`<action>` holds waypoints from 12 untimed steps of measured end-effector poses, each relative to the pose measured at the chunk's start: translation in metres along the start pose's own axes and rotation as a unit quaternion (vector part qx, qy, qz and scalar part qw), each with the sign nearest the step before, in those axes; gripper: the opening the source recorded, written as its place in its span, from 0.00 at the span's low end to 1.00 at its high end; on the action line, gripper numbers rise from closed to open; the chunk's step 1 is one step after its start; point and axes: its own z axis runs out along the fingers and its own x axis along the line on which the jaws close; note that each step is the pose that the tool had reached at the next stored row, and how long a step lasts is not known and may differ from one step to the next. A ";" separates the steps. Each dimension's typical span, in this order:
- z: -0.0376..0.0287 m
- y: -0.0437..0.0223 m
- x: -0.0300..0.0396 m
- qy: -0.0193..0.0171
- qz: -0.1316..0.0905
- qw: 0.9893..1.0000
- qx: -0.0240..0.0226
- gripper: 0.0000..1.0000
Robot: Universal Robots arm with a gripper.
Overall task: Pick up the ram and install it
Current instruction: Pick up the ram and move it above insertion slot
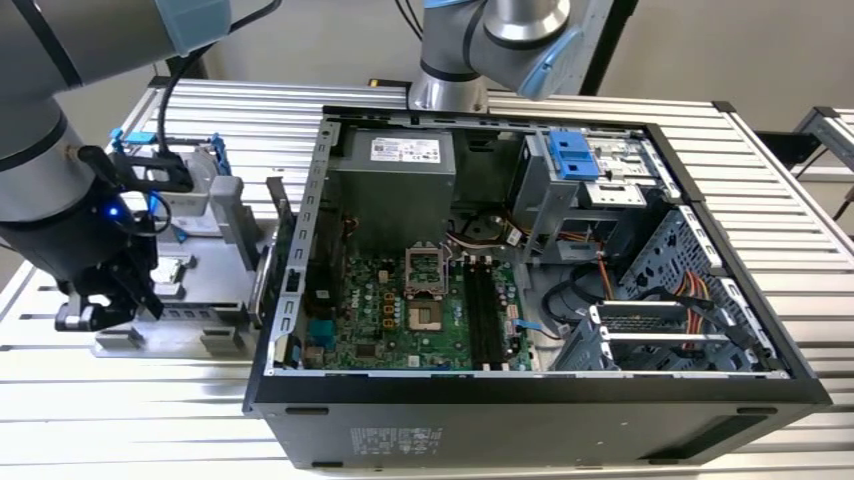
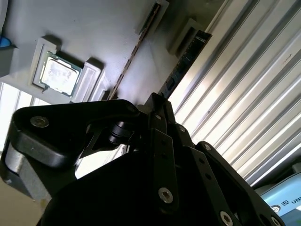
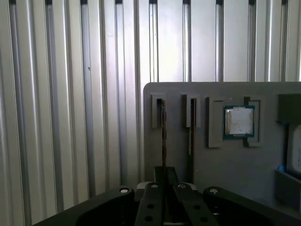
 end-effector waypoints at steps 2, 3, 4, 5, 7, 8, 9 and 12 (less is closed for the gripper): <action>-0.0015 0.0000 -0.0001 0.000 0.000 1.000 0.000 0.00; -0.0023 0.0000 -0.0001 0.000 0.000 1.000 0.000 0.00; -0.0031 0.0000 -0.0001 0.000 0.000 1.000 0.000 0.00; -0.0039 0.0000 -0.0001 0.000 0.000 1.000 0.000 0.00; -0.0053 0.0000 -0.0002 0.000 0.000 1.000 0.000 0.00; -0.0059 -0.0001 -0.0002 0.000 0.000 1.000 0.000 0.00; -0.0066 -0.0001 -0.0002 0.000 0.000 1.000 0.000 0.00; -0.0087 -0.0001 -0.0003 0.000 0.000 1.000 0.000 0.00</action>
